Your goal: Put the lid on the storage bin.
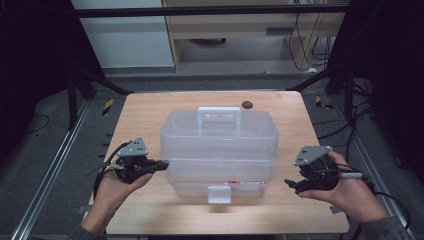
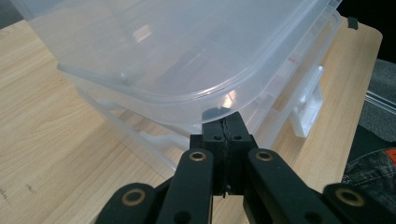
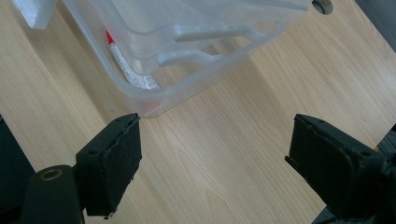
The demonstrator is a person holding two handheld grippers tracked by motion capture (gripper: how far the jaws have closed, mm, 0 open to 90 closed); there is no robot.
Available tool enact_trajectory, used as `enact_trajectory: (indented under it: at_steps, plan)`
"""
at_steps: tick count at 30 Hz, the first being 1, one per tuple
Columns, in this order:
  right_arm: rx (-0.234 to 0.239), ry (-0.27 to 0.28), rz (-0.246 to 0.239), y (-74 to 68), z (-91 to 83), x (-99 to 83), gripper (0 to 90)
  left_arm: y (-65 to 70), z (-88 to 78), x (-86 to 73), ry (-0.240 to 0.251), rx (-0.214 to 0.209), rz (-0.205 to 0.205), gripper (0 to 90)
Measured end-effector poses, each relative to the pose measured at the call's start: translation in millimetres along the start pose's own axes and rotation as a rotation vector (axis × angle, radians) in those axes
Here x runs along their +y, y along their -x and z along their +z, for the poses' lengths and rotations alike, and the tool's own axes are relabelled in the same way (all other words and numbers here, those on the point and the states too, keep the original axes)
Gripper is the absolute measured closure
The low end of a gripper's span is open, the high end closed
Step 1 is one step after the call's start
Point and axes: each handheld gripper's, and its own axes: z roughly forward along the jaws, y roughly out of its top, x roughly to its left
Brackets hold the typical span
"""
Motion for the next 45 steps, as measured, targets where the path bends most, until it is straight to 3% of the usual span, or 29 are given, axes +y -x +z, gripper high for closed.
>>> enact_trajectory:
  at_steps: [17, 45]
  plan:
    - [-0.004, -0.018, 0.035, 3.6, 6.2, -14.0, 15.8, -2.7, 0.4, -16.9, -0.018, 0.026, -0.014, 90.0]
    - [-0.005, -0.027, 0.052, -0.3, 26.5, -19.8, 14.4, -1.3, 7.6, -28.6, -0.082, 0.008, 0.001, 90.0]
